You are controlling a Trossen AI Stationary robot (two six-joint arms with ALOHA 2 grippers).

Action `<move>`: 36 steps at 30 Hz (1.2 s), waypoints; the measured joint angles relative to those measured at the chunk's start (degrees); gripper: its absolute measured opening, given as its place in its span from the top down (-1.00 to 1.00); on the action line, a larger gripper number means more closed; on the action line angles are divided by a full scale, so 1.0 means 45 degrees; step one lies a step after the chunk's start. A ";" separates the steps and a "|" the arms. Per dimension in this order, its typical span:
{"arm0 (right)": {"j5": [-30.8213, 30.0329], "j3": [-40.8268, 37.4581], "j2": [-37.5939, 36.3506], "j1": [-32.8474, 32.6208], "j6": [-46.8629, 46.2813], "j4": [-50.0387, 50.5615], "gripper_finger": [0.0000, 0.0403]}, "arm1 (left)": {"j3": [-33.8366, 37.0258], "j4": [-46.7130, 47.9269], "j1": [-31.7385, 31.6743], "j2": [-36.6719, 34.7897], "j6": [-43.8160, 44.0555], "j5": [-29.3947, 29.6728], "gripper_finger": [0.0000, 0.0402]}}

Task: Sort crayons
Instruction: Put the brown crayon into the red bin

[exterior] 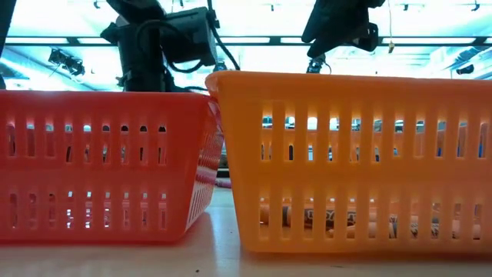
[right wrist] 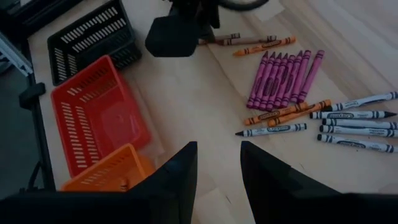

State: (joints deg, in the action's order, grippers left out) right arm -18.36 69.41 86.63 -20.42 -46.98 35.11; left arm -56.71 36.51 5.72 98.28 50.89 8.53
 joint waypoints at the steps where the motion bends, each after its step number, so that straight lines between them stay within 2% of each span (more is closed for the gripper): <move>1: 0.0002 0.0000 0.0000 -0.0023 0.0007 -0.0056 0.37 | 0.0004 -0.0112 0.0045 0.0108 0.0014 -0.0125 0.32; 13: -0.0049 -0.0005 0.0005 -0.0277 0.0675 -0.0524 0.37 | -0.0058 -0.0156 -0.0028 0.0773 0.0601 -0.1357 0.36; 24: 0.0056 -0.0005 0.0005 0.0170 0.1384 -0.0889 0.37 | -0.0029 -0.0067 -0.0099 0.0792 -0.0307 -0.1777 0.91; 36: 0.0394 -0.0005 0.0005 0.0141 0.1331 -0.1110 0.37 | 0.0083 -0.0219 -0.0508 0.0153 -0.0270 -0.2335 0.86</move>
State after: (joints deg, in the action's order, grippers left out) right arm -16.59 69.38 86.65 -19.79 -40.99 30.12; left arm -56.34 35.52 3.44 98.97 49.68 -1.98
